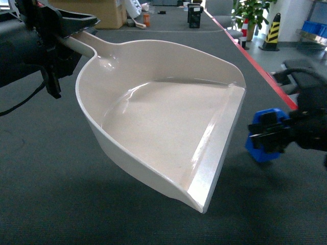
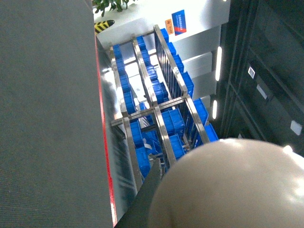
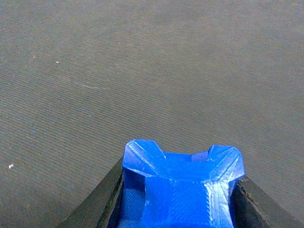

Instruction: Place part in tray to right shelf

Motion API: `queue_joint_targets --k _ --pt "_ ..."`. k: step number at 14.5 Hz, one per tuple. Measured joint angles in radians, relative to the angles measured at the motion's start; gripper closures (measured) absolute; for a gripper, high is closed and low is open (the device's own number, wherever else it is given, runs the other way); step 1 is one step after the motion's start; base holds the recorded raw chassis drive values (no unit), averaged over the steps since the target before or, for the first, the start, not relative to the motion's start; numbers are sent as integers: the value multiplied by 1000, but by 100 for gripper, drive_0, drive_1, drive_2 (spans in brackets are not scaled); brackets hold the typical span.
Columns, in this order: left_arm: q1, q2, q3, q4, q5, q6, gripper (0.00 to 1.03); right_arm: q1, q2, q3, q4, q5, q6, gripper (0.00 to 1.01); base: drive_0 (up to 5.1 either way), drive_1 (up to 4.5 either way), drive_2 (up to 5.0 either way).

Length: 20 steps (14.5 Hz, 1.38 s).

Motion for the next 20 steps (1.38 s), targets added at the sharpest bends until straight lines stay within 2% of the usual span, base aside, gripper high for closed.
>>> queue_joint_targets --k 1,3,4,5,7,9,11,12,15,17,18,19,20 --pt "0 0 0 0 0 -1 91 -33 -116 -84 -23 -11 0 55 0 0 0" --pt "0 0 0 0 -1 -1 91 -68 -299 -171 -76 -37 -1 55 0 0 0" --pt "0 0 0 0 0 -2 91 -76 -438 -196 -121 -71 5 55 0 0 0" --pt "0 0 0 0 0 -2 91 -59 -561 -192 -122 -107 31 55 0 0 0" --pt "0 0 0 0 0 -2 91 28 -669 -146 -58 -142 114 55 0 0 0" --pt "0 0 0 2 0 -2 91 159 -596 -66 8 -146 253 55 0 0 0" --pt "0 0 0 2 0 -2 91 212 -531 -39 -8 -137 315 55 0 0 0" --pt "0 0 0 1 0 -2 91 223 -518 -35 -8 -133 321 55 0 0 0" --pt "0 0 0 1 0 -2 91 269 -444 -13 -21 -116 380 55 0 0 0" --pt "0 0 0 1 0 -2 91 293 -401 7 -50 -105 400 55 0 0 0" --pt "0 0 0 1 0 -2 91 333 -327 42 -74 -72 427 55 0 0 0" --pt "0 0 0 2 0 -2 91 356 -282 75 -97 -58 438 55 0 0 0" --pt "0 0 0 1 0 -2 91 372 -249 102 -85 -55 459 48 0 0 0"
